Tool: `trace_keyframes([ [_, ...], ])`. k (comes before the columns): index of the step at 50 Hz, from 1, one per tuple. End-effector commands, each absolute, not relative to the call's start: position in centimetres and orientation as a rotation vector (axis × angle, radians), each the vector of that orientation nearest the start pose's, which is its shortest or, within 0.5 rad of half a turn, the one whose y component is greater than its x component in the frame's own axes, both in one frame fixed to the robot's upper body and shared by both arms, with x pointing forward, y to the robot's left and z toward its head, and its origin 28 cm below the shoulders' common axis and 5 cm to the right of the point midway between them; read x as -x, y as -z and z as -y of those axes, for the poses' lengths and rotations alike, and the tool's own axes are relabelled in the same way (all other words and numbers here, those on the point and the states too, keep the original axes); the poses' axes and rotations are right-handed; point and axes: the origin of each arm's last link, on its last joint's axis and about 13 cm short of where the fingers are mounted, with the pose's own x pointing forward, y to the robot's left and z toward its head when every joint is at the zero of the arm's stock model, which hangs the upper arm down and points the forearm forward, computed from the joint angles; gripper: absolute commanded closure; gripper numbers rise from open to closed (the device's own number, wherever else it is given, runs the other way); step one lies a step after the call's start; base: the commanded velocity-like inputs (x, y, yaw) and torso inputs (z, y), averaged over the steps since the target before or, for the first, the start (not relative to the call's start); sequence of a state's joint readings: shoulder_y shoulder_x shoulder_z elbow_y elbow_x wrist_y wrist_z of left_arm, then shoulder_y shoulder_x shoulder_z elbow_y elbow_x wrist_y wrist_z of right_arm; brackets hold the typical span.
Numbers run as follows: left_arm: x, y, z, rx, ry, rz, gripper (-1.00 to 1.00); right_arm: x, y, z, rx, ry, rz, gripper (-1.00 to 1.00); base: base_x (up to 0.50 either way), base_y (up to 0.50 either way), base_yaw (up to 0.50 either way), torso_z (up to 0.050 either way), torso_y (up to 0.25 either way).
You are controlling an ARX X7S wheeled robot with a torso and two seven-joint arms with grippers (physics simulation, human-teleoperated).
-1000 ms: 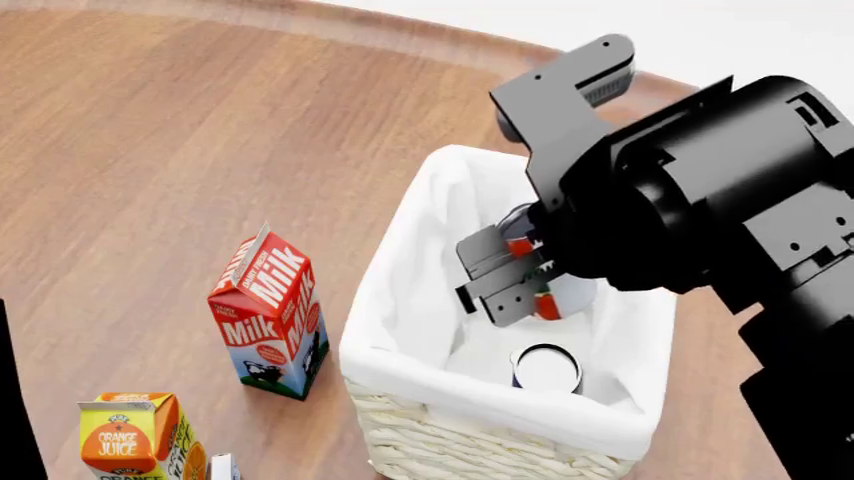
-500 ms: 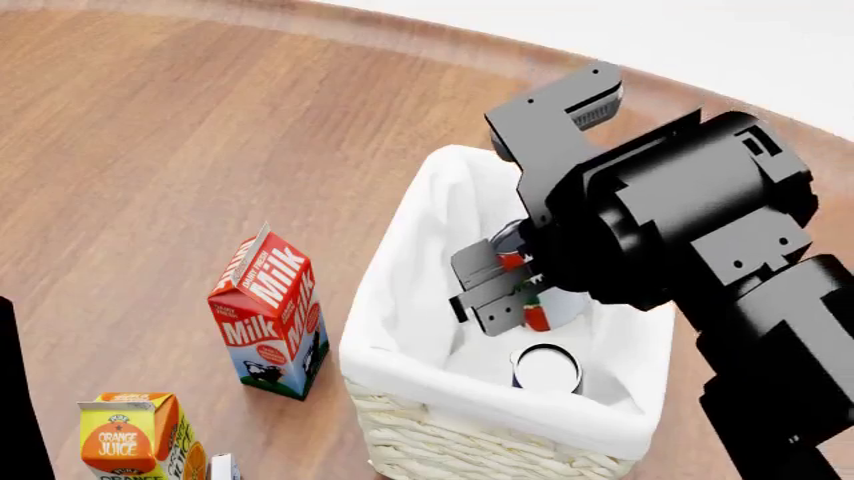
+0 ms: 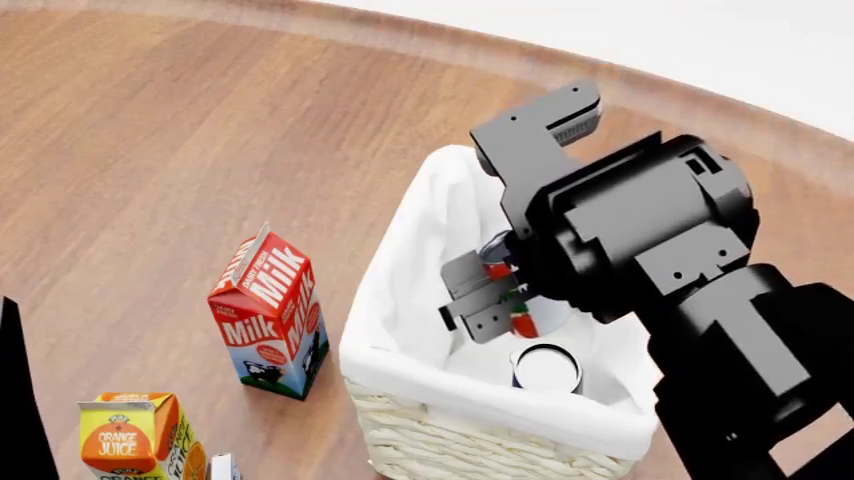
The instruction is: Pick up the alphabet soup and the tomato sauce, and put them in the basket.
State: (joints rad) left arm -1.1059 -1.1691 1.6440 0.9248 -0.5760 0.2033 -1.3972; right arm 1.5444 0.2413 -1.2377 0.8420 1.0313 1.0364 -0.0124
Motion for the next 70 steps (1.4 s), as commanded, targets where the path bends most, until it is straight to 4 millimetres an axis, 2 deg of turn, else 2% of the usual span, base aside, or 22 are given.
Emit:
trace_keyframes([
  [1, -13.9, -19.3, -21.5, -0.035, 0.060, 0.472, -1.00, -39.5, -23.6, 10.5, 0.411, -0.276, -0.754, 1.00, 0.00, 0.00, 0.00, 0.000, 0.000],
  [13, -13.9, -19.2, -21.5, -0.034, 0.061, 0.469, -1.00, -39.8, -23.5, 10.2, 0.419, -0.275, -0.754, 1.00, 0.00, 0.00, 0.00, 0.000, 0.000],
  [52, -14.1, -18.9, -21.6, -0.039, 0.057, 0.458, -1.00, -41.0, -20.6, 9.5, 0.408, -0.255, -0.755, 1.00, 0.00, 0.00, 0.00, 0.000, 0.000],
  [70, -14.2, -18.8, -21.6, -0.041, 0.055, 0.456, -1.00, -41.0, -20.4, 9.6, 0.420, -0.248, -0.753, 1.00, 0.00, 0.00, 0.00, 0.000, 0.001],
])
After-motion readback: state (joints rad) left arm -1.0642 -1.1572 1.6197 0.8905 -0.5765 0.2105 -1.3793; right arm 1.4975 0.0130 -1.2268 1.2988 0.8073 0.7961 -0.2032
